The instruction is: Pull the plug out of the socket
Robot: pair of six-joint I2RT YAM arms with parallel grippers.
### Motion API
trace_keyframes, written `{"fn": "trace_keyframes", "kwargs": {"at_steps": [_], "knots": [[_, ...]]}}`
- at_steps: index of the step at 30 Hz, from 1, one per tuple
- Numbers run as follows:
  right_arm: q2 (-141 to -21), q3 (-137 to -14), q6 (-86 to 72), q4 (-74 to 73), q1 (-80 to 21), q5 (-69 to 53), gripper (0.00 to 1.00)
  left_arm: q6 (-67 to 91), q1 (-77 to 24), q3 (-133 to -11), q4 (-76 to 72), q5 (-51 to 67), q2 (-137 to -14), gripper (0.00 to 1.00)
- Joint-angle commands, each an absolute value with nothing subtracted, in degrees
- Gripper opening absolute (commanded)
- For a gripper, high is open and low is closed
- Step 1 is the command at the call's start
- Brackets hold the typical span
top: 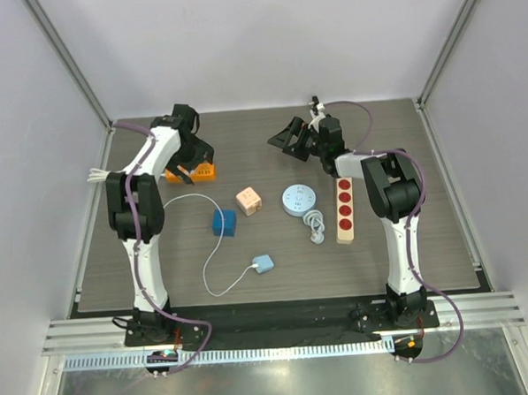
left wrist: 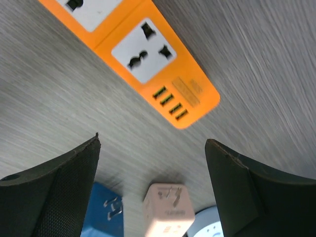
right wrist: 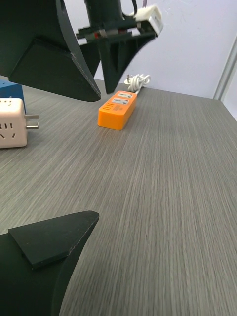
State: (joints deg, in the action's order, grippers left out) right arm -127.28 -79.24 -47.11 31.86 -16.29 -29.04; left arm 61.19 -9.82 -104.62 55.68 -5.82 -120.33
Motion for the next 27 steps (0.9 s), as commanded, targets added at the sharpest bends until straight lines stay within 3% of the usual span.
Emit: {"fn": "trace_keyframes", "kwargs": {"at_steps": [1,9,15,27], "knots": [[-127.35,-81.3,-47.11,33.48,-15.47,-29.18,0.98,68.11,-9.84,-112.75,64.16,-10.72,-124.27,0.88],[-127.97,-81.39,-48.78,34.01,-14.06,-29.97,0.98,77.78,-7.91,-118.74,68.03,-10.91,-130.6,0.89],[-128.76,-81.82,-50.01,34.72,-13.97,-30.85,0.98,81.82,-5.19,-118.3,66.53,-5.54,-134.12,0.88],[-128.67,-82.09,-50.45,34.98,-13.8,-31.2,0.99,90.44,-4.22,-119.53,66.18,-6.24,-139.39,0.88]]}}
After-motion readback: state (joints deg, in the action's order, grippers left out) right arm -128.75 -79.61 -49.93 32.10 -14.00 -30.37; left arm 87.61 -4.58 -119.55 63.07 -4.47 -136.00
